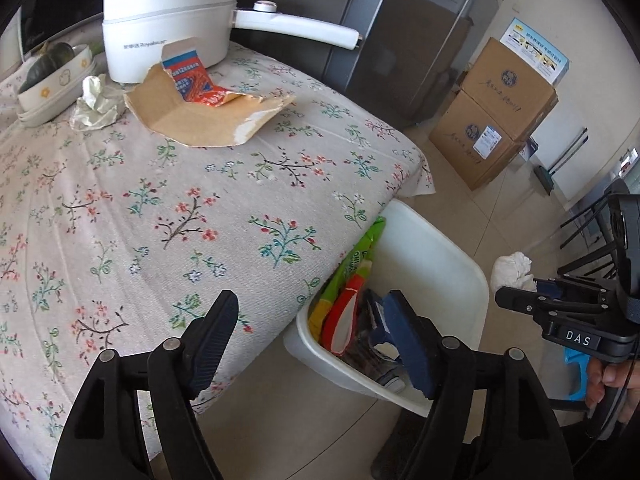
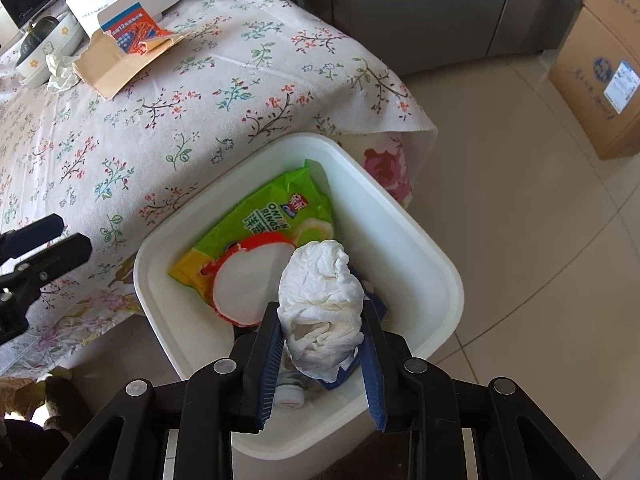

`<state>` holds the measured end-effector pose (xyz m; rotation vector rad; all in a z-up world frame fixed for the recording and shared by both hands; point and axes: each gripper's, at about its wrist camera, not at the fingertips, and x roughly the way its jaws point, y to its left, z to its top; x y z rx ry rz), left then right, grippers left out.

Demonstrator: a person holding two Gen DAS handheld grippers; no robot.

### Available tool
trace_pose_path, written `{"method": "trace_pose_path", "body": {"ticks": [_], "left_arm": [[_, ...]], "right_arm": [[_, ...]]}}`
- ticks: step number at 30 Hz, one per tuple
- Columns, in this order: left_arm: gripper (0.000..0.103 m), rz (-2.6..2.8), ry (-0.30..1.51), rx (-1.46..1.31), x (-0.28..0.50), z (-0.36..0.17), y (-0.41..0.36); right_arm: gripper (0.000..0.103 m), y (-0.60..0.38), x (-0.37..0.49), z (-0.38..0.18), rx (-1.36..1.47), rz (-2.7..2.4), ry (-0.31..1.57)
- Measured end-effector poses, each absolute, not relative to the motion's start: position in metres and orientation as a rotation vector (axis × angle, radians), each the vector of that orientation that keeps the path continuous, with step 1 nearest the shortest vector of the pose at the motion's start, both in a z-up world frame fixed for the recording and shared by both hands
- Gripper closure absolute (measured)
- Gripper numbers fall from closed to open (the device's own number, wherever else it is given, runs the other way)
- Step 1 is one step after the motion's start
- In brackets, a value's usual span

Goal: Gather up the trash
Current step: 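Open both tools to drop the lid and tissue into the bin, then move the left tool to the crumpled tissue while the right tool moves to the cardboard box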

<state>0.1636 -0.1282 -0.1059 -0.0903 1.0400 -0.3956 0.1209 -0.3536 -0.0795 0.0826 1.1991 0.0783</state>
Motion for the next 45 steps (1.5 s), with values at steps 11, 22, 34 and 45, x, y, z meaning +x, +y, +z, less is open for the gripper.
{"method": "trace_pose_path", "body": {"ticks": [11,22,34,45], "left_arm": [[0.011,-0.270,1.033,-0.140,0.160,-0.092,-0.062],[0.000,-0.182,1.006,-0.135,0.146,-0.082,-0.010],[0.000,-0.101,0.997,-0.111,0.146,-0.079,0.034],[0.000,-0.041,0.875,0.083,0.195,-0.067,0.070]], "right_arm": [[0.054,-0.340,0.125,-0.078,0.086,0.088,1.204],[0.029,-0.328,0.132,-0.065,0.146,0.072,1.166],[0.026,-0.277,0.155,-0.051,0.150,0.126,1.112],[0.026,-0.242,0.199,-0.053,0.220,0.166,1.037]]}}
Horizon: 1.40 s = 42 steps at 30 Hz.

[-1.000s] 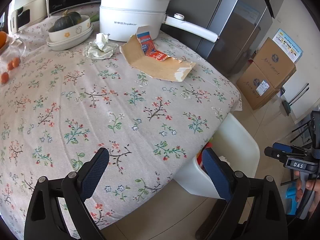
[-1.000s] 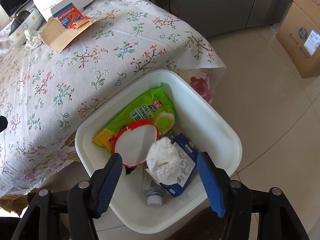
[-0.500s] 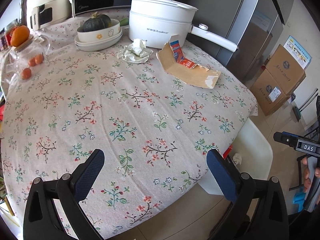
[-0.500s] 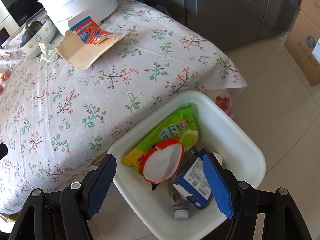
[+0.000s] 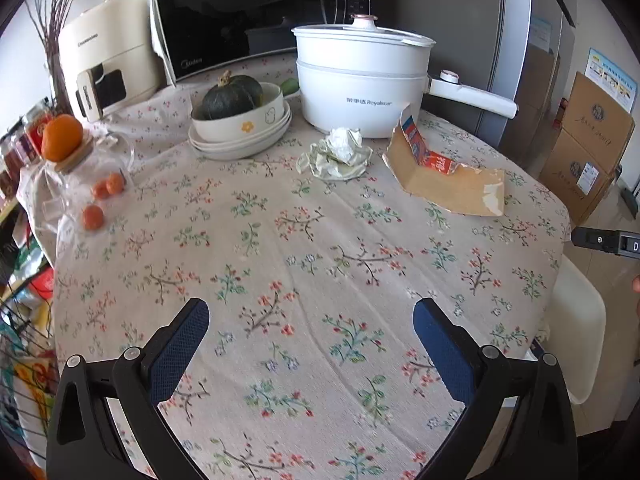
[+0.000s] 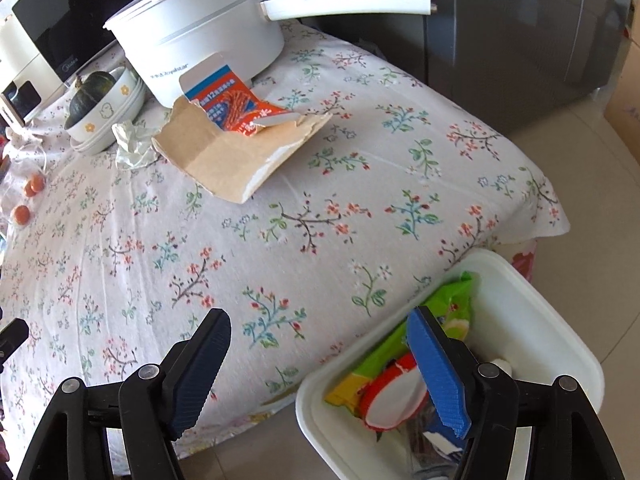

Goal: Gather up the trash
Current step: 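Move the left tool to the crumpled tissue while the right tool moves to the cardboard box, then close the left tool on the crumpled tissue while the right tool grasps the cardboard edge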

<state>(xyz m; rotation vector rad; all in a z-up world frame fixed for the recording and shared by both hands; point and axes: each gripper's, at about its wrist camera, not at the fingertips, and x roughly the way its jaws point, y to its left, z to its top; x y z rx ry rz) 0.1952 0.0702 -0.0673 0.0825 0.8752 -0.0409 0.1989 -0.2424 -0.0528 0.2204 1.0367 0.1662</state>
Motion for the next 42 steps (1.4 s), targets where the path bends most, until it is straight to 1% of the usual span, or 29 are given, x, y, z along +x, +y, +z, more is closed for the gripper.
{"method": "trace_pose_path", "body": {"ticks": [5,9,13,17,20,22,23,24,25,26,27,29,30,31,32,37,42], "left_arm": [[0.000,-0.068,0.845,0.078,0.244,-0.070,0.078],[0.000,-0.104,0.820,0.083,0.281,-0.081,0.067],[0.000,-0.141,0.813,0.015,0.321,-0.094,0.058],[0.001,-0.138,0.817,-0.079,0.356,-0.105,0.054],[0.004,-0.116,0.831,-0.151,0.377,-0.114,0.054],[0.010,-0.089,0.842,-0.199,0.388,-0.120,0.057],[0.014,-0.082,0.850,-0.223,0.392,-0.124,0.059],[0.022,-0.081,0.856,-0.245,0.396,-0.127,0.060],[0.025,-0.079,0.864,-0.267,0.400,-0.131,0.062],[0.034,-0.080,0.872,-0.287,0.402,-0.134,0.063],[0.046,-0.082,0.879,-0.309,0.403,-0.137,0.065],[0.060,-0.065,0.879,-0.345,0.403,-0.140,0.069],[0.069,-0.058,0.873,-0.356,0.403,-0.140,0.071],[0.071,-0.053,0.871,-0.363,0.402,-0.140,0.072],[0.072,-0.053,0.872,-0.366,0.400,-0.140,0.073],[0.078,-0.047,0.870,-0.292,0.382,-0.131,0.068],[0.079,-0.074,0.876,-0.200,0.345,-0.116,0.060]], "right_arm": [[0.026,-0.239,0.236,-0.061,0.268,0.182,1.005],[0.026,-0.232,0.268,-0.076,0.242,0.207,1.003],[0.026,-0.224,0.293,-0.095,0.253,0.262,1.006],[0.031,-0.220,0.309,-0.110,0.343,0.311,0.994],[0.035,-0.221,0.315,-0.115,0.375,0.315,0.968],[0.039,-0.221,0.320,-0.115,0.380,0.321,0.953],[0.043,-0.221,0.321,-0.115,0.385,0.323,0.945],[0.044,-0.221,0.322,-0.116,0.393,0.329,0.940],[0.048,-0.221,0.323,-0.117,0.401,0.333,0.939],[0.052,-0.221,0.324,-0.118,0.407,0.337,0.932],[0.054,-0.221,0.324,-0.119,0.413,0.343,0.929],[0.065,-0.220,0.325,-0.120,0.426,0.353,0.932],[0.067,-0.220,0.326,-0.121,0.436,0.355,0.934],[0.072,-0.221,0.326,-0.122,0.450,0.358,0.935],[0.081,-0.222,0.327,-0.123,0.469,0.366,0.942],[0.092,-0.222,0.324,-0.120,0.521,0.376,0.950],[0.097,-0.215,0.309,-0.094,0.441,0.363,0.924]]}}
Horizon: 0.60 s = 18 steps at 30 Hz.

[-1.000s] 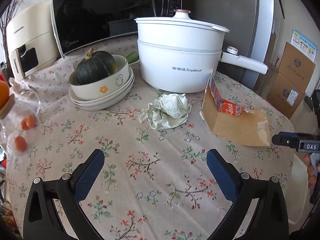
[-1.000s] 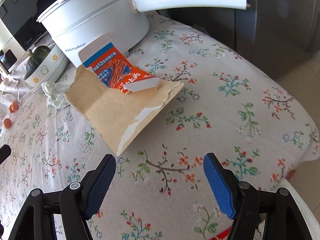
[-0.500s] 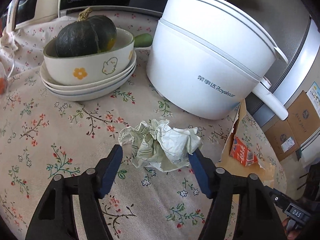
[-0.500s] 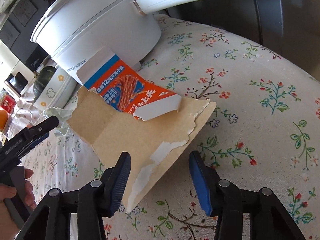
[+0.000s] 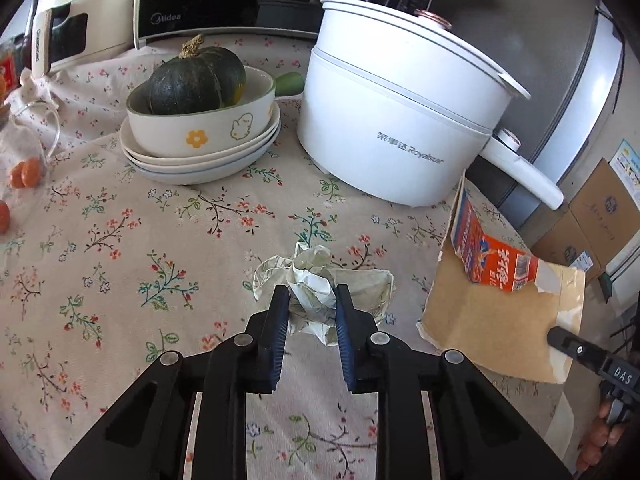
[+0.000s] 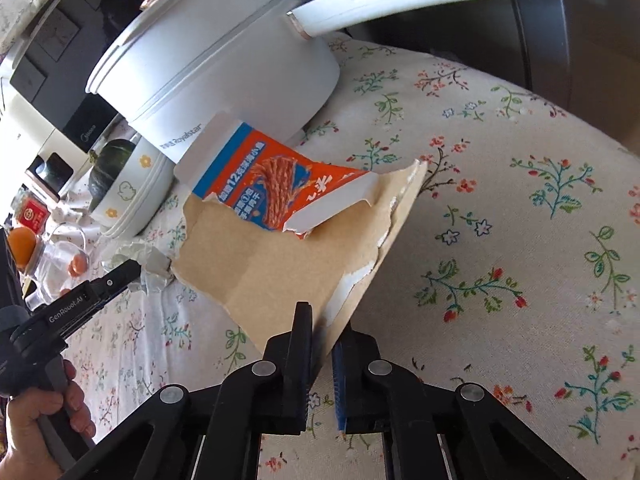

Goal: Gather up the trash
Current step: 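Close the left tool on the crumpled tissue while the right tool grasps the cardboard edge, then carry both items to the bin while the right tool opens to drop the cardboard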

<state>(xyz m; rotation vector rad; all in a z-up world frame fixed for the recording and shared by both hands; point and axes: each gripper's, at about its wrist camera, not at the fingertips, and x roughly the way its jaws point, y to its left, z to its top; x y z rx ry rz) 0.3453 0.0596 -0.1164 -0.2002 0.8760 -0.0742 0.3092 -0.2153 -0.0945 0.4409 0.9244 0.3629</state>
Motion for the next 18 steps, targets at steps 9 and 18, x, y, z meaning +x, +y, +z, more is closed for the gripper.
{"method": "trace_pose_path", "body": {"ticks": [9,18], "left_arm": [[0.080,-0.090,0.876,-0.157,0.258,-0.082,0.066],[0.080,-0.111,0.870,-0.192,0.190,-0.059,0.069]], "right_arm": [[0.100,-0.225,0.253,-0.050,0.365,0.345,0.886],[0.100,-0.234,0.192,-0.028,0.306,0.341,0.870]]}}
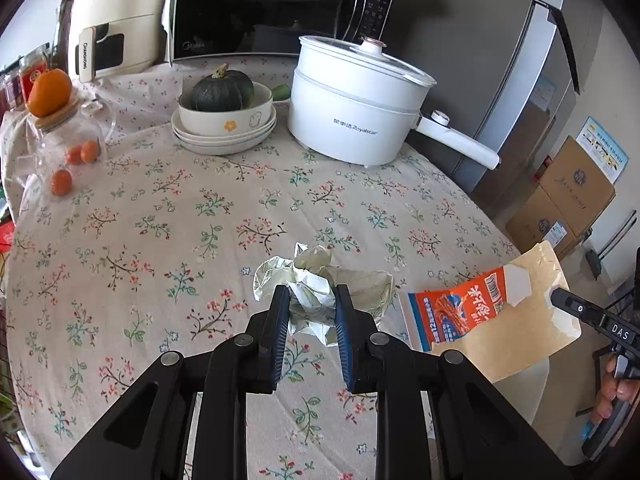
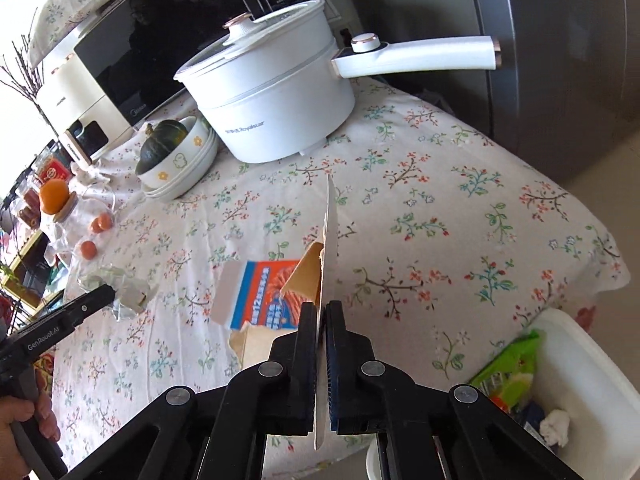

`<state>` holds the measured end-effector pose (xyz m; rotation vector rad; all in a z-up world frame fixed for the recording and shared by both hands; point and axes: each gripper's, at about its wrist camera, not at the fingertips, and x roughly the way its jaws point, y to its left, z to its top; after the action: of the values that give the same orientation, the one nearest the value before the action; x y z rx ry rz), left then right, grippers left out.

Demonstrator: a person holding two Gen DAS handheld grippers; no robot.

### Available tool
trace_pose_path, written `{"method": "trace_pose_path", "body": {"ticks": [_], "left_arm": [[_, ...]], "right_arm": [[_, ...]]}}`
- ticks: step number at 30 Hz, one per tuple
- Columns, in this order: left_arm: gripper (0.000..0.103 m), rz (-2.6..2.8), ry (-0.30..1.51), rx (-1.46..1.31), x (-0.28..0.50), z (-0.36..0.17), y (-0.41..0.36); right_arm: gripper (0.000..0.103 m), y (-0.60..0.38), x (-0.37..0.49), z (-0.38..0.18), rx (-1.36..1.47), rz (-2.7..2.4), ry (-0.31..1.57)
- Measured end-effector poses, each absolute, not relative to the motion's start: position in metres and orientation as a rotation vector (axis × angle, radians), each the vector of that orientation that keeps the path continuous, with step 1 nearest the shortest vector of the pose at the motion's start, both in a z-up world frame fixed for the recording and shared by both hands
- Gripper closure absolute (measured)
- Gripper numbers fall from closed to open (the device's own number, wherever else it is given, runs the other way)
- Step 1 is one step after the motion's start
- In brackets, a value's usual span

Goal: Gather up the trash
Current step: 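Carry both items to the bin while the right tool opens to drop the cardboard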

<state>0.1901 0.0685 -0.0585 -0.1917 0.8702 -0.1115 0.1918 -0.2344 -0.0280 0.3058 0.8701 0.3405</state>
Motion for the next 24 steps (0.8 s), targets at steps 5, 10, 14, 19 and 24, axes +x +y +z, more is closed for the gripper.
{"method": "trace_pose_path", "body": {"ticks": [5,10,14,19,24], "left_arm": [[0.080,-0.135,0.886,-0.223,0.162,-0.056,0.065],[0.080,-0.167,0.885,-0.227,0.138,-0.053,0.059],[0.080,-0.200,0.867,-0.202,0.125,-0.048,0.049],[0.079,-0.214,0.863,-0.150,0.121,-0.047,0.040],[0.079,-0.233,0.892,-0.154,0.123,-0.056,0.035]], "right_arm": [[0.101,-0.245,0.165,-0.026,0.302,0.333,0.874],[0.101,-0.261,0.142,-0.021,0.291,0.320,0.862],[0.101,-0.279,0.125,-0.018,0.302,0.314,0.852],[0.101,-0.303,0.112,-0.023,0.263,0.263,0.859],[0.098,-0.319,0.112,-0.034,0.286,0.235,0.895]]}}
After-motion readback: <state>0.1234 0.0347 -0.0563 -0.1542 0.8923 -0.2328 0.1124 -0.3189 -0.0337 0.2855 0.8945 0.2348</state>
